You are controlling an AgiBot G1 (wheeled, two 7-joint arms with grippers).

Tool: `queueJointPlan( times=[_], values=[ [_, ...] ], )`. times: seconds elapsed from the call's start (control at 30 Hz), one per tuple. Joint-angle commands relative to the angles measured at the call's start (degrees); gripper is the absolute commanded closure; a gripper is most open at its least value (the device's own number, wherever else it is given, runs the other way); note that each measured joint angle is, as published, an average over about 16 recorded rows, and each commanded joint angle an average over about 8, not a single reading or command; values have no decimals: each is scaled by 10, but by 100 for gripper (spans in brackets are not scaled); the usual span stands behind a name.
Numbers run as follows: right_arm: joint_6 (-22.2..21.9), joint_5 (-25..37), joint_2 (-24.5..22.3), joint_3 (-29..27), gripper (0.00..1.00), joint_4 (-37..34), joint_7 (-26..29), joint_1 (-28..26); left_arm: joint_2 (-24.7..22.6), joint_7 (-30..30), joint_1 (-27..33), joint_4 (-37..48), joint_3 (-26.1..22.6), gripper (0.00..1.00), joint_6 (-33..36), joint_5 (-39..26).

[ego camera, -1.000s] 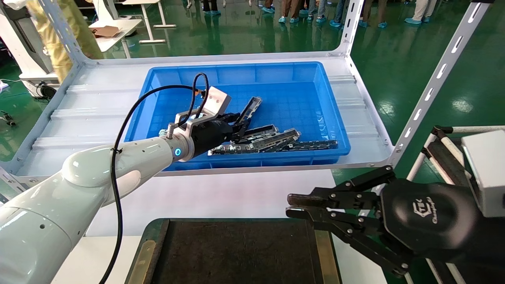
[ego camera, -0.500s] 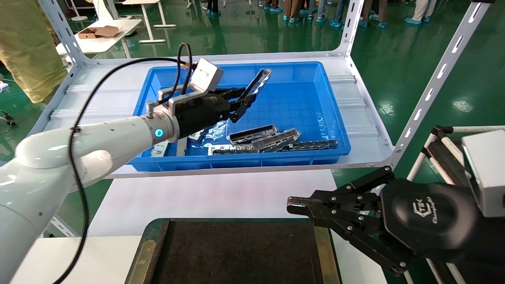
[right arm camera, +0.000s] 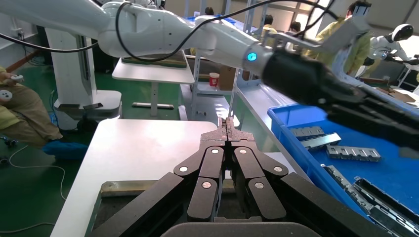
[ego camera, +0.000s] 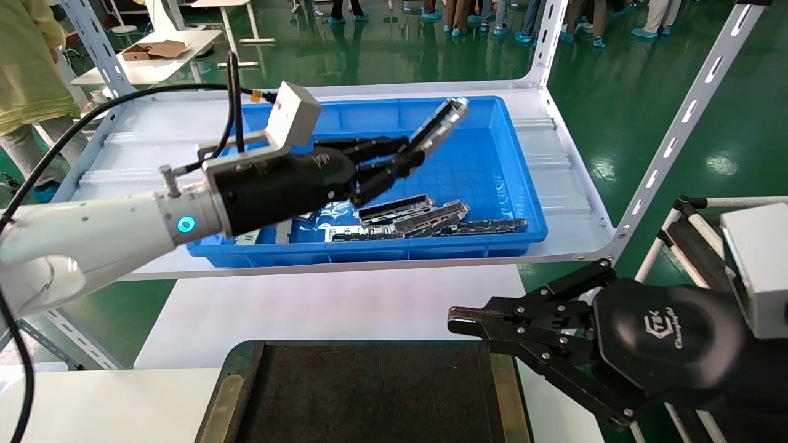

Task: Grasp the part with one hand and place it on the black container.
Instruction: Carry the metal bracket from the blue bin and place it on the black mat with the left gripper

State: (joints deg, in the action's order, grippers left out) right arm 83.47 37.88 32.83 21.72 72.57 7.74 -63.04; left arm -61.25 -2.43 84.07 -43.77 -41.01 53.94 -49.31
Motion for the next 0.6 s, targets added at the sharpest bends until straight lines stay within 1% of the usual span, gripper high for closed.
queueJointPlan(
  times=[0.03,0.17,0.37,0.5,0.6],
  values=[
    [0,0,0,0,100,0,0,0,17,-12,-13,-30,1,100,20,10],
    [0,0,0,0,100,0,0,0,53,-35,-48,-115,2,100,22,21],
    [0,0,0,0,100,0,0,0,100,-67,-99,-227,-1,100,5,26],
    [0,0,0,0,100,0,0,0,127,-83,-132,-287,-6,100,-7,27],
    [0,0,0,0,100,0,0,0,142,-86,-157,-317,-8,100,-14,30]
  ],
)
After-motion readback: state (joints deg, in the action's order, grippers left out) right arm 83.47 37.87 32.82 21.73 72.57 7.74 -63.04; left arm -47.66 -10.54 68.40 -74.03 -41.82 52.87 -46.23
